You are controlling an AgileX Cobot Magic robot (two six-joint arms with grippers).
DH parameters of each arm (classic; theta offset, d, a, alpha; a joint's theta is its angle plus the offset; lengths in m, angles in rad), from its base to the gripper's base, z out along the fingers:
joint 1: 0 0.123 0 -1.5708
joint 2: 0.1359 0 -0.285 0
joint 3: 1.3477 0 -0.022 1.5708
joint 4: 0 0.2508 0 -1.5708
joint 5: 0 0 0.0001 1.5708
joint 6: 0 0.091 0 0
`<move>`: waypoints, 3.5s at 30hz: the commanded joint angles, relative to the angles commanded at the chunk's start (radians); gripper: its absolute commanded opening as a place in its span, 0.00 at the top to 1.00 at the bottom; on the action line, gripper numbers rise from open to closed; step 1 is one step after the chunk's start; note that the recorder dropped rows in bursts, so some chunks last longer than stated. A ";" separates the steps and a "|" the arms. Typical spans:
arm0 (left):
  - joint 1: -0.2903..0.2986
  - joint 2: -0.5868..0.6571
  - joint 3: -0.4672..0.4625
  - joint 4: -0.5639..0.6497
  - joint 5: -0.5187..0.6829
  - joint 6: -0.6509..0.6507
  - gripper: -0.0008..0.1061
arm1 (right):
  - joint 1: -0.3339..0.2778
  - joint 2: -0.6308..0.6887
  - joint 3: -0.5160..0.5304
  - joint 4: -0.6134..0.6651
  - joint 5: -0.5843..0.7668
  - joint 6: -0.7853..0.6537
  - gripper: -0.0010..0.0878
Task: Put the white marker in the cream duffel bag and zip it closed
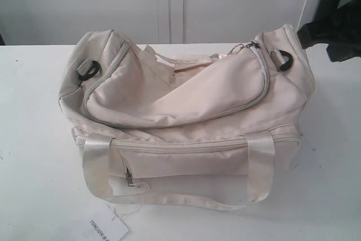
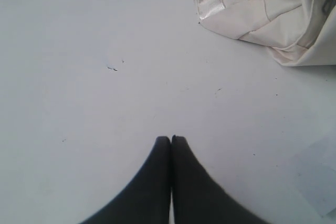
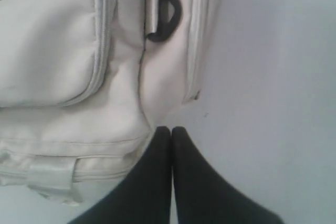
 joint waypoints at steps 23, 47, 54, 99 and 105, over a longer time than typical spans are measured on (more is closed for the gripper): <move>0.000 0.000 0.000 0.000 0.002 0.000 0.99 | -0.303 -0.195 0.286 -0.017 -0.487 0.014 0.99; 0.000 0.000 0.000 0.000 0.002 0.000 0.99 | -0.339 -0.724 0.665 0.165 -0.544 0.012 0.99; 0.000 0.000 0.000 0.000 0.002 0.000 0.99 | -0.318 -0.889 0.808 0.161 -0.507 0.004 0.99; 0.000 0.000 0.000 0.000 0.002 0.000 0.99 | -0.318 -1.171 1.209 0.201 -0.628 -0.070 0.99; 0.000 0.000 0.000 0.000 0.002 0.000 0.99 | -0.318 -1.171 1.218 0.201 -0.653 -0.070 0.99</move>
